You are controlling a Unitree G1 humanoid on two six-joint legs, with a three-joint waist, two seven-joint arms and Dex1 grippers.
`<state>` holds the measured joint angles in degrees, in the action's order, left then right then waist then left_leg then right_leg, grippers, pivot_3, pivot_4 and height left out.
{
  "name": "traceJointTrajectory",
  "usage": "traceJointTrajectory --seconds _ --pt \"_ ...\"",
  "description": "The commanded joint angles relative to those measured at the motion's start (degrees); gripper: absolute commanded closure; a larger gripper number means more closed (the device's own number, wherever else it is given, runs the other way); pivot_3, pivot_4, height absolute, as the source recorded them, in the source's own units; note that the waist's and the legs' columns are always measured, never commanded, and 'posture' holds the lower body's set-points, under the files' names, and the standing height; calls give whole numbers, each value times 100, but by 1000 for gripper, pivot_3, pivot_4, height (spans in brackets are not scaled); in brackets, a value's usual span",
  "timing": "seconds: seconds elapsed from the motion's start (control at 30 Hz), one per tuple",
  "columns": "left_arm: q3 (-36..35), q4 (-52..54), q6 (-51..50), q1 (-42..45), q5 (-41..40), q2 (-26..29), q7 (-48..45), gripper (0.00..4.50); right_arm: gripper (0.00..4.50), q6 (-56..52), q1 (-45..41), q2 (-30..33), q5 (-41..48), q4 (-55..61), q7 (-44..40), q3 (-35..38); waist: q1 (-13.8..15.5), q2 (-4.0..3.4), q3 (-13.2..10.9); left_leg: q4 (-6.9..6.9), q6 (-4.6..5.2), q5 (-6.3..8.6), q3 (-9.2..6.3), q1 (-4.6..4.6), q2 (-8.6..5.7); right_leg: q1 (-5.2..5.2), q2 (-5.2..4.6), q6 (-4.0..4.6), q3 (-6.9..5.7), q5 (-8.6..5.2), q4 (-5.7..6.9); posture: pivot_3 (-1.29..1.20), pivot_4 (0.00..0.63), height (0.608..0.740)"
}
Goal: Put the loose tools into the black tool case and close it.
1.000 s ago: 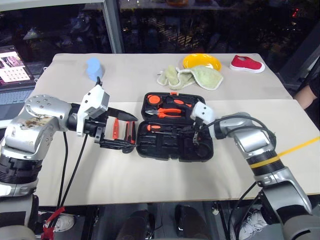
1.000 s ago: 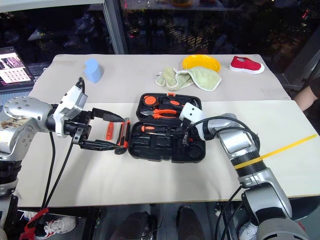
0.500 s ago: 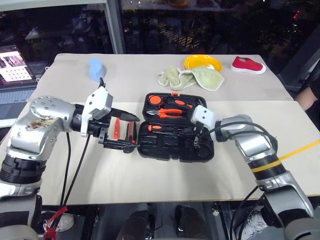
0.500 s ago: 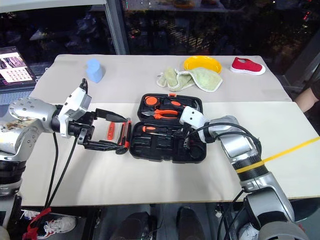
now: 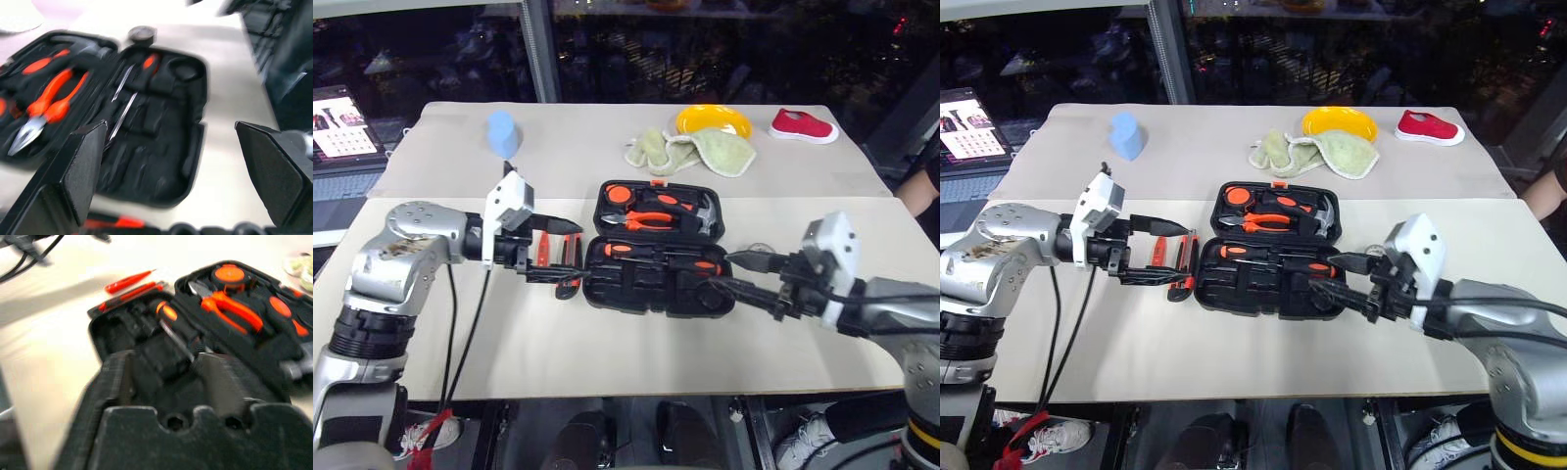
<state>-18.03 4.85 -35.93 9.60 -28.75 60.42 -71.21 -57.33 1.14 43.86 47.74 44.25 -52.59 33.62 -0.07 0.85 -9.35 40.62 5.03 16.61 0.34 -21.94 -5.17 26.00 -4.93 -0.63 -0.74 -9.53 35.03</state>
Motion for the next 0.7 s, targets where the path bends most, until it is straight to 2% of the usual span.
traceJointTrajectory --seconds 0.03,0.13,0.23,0.37,0.57,0.7 --pt "-931 164 -89 -741 156 200 196 0 38 464 -113 103 39 -107 13 -127 21 2 -1 0 1 0 0 -1 -1 1 -1 0 -3 0 -1 0 150 740" --pt "-908 94 -620 -1093 278 278 578 0 38 744 -186 74 -66 -168 170 -303 105 4 -1 0 -4 3 1 1 -1 0 -5 -1 -8 0 -4 0 150 740" --pt "-531 236 -681 -871 314 147 896 0 38 985 -192 39 -178 -254 369 -377 202 7 -2 0 -12 3 -2 -2 -3 -3 -13 -3 -19 -1 -4 0 150 740" --pt "216 230 -1435 84 402 -52 1604 0 38 1247 -74 22 -276 -105 534 -501 286 11 -2 1 -16 3 -2 2 -7 -13 -19 -7 -22 1 -4 0 150 740" --pt "1172 140 -3364 2028 373 -430 2516 0 38 1419 135 49 -156 175 736 -521 223 24 -4 1 -17 0 -2 -9 -12 0 -7 -7 -18 2 3 0 150 740" --pt "1856 -320 -4463 3426 715 -1071 3329 0 38 1439 158 -98 167 403 1031 -545 217 27 -4 0 -16 -3 -2 -13 -14 -6 11 -7 -19 2 6 0 150 740"
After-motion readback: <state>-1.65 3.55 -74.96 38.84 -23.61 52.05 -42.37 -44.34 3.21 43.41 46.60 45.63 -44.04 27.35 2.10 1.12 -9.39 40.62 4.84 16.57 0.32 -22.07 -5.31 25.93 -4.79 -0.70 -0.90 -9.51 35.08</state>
